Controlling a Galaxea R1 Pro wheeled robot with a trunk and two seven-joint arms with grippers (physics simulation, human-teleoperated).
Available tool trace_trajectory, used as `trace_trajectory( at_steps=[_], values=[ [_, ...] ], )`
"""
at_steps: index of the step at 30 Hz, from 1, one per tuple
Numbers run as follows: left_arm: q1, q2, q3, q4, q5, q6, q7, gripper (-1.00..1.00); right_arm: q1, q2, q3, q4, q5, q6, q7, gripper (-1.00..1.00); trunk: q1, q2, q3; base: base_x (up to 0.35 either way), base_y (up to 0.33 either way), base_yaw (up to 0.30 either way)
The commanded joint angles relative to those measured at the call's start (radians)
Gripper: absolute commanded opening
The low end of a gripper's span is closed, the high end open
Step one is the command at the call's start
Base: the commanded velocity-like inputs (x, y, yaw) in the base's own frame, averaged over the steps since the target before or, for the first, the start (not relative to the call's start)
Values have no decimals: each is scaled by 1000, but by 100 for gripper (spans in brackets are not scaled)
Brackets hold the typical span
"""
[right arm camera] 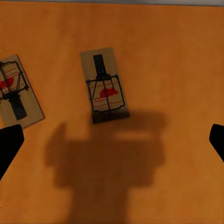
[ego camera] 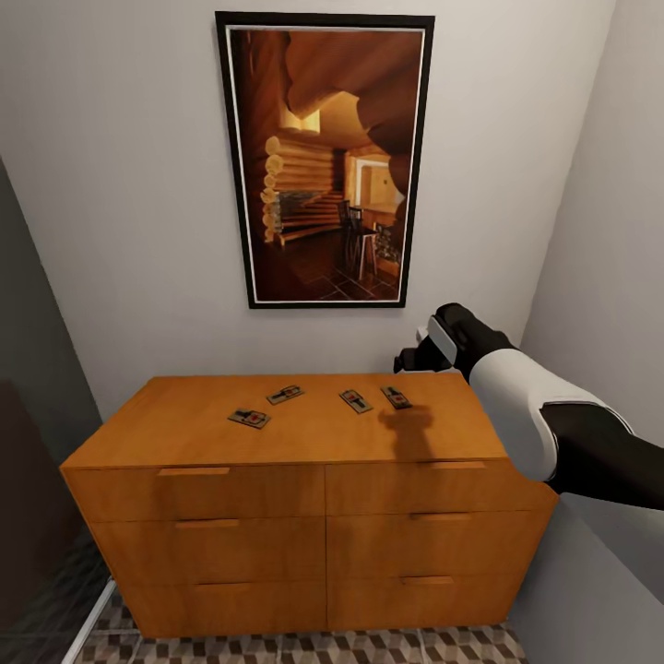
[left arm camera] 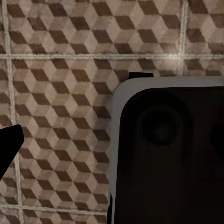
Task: Take the four mousetraps from the cabinet in the bathroom and place them on the bathroom floor. Make sure all four end up on the same floor surface, and ensure that at least two of them are either under or directly next to the same bathroom sink.
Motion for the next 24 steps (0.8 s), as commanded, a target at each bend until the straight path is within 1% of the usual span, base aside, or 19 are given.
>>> trace_trajectory(
  at_steps=[1,11,17,19,24],
  values=[
    [1,0,6,-2,-3,-1,1,100,0,0,-1,-1,4,4,2,100,0,0,-1,0,5,0],
    [1,0,6,-2,-3,-1,1,100,0,0,-2,14,4,2,2,100,0,0,-1,0,1,0],
    [1,0,6,-2,-3,-1,1,100,0,1,-2,90,4,-61,2,100,0,0,-1,0,0,0],
    [1,0,6,-2,-3,-1,1,100,0,1,-2,127,4,-108,1,100,0,0,-1,0,0,0],
    [1,0,6,-2,-3,-1,1,100,0,0,-2,143,4,-125,2,100,0,0,-1,0,0,0]
  ],
)
